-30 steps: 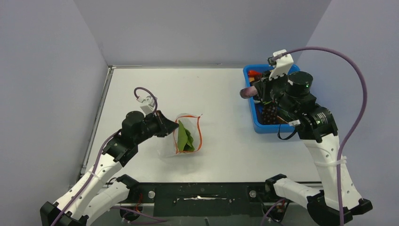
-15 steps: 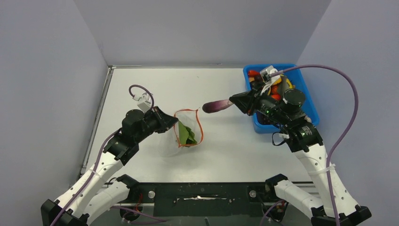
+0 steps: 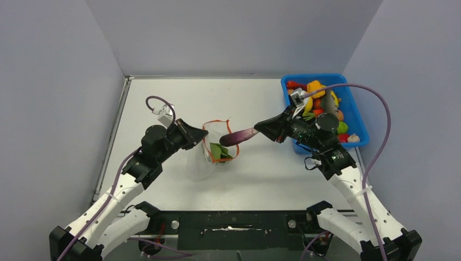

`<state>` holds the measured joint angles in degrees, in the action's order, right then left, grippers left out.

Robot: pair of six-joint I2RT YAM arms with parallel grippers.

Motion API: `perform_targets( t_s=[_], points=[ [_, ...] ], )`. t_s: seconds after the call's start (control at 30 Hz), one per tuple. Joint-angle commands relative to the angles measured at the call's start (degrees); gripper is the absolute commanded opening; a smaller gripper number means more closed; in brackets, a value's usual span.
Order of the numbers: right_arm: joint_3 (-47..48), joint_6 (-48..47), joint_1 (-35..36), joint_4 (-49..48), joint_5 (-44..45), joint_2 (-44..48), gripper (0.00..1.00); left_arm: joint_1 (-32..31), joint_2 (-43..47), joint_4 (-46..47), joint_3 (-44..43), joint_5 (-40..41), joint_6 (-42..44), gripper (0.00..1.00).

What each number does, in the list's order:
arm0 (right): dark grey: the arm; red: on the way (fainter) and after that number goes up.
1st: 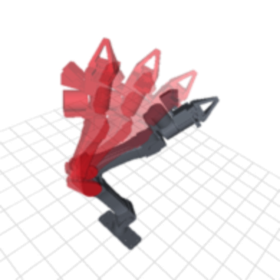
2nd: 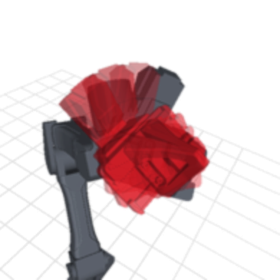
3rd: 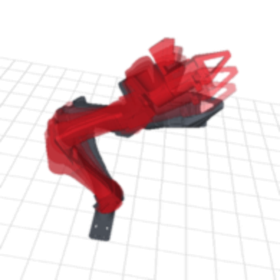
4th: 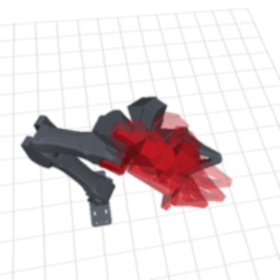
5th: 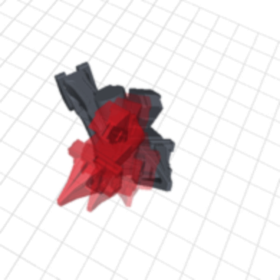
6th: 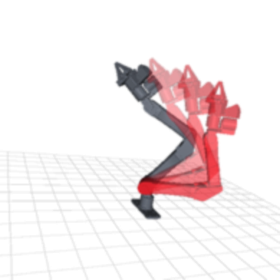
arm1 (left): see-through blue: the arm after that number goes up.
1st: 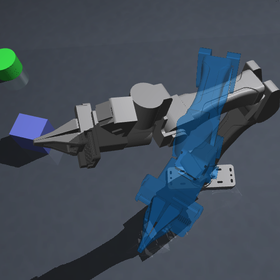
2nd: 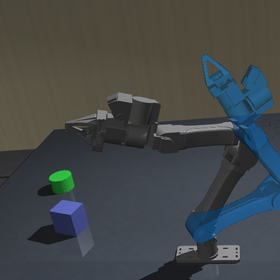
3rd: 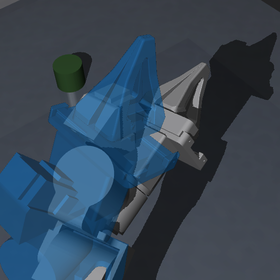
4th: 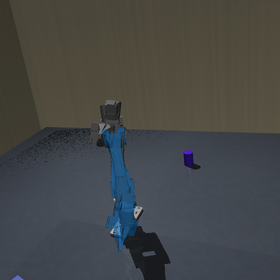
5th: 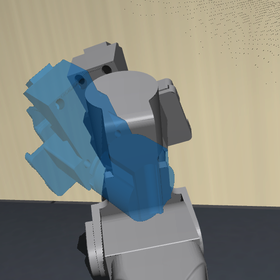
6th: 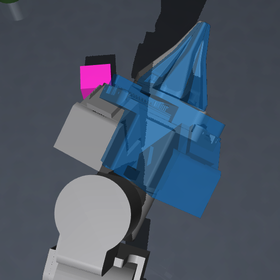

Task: Place the food in the zip-top bag and seal the zipper
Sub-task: Place the fake vegetable in the zipper food storage bag.

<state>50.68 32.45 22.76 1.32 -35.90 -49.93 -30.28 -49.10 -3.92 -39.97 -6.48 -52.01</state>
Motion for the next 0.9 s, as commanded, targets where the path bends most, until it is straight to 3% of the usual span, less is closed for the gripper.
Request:
perform_targets(
  t_s=[0.0,0.2,0.4,0.6,0.87],
  points=[
    [-2.26,3.7,1.42,-10.63,-1.66,-2.84,0.0,-0.02,0.01,9.51,0.85,-0.97,-3.57,0.0],
    [-4.57,3.65,4.3,-18.81,1.16,-7.97,0.0,-0.21,-1.27,11.99,1.12,-1.93,-5.15,0.0],
    [-3.22,2.4,6.85,-21.0,2.9,-13.39,0.0,-0.28,-2.66,9.71,0.63,-2.37,-3.47,0.0],
    [0.84,-7.51,15.09,-14.59,10.83,-17.94,0.0,-0.47,-2.53,12.18,1.91,-2.47,-5.18,0.0],
    [-0.91,-3.53,17.53,-21.74,10.93,-22.44,0.0,-0.64,-2.14,13.31,2.08,-1.15,-6.0,0.0]
  ],
)
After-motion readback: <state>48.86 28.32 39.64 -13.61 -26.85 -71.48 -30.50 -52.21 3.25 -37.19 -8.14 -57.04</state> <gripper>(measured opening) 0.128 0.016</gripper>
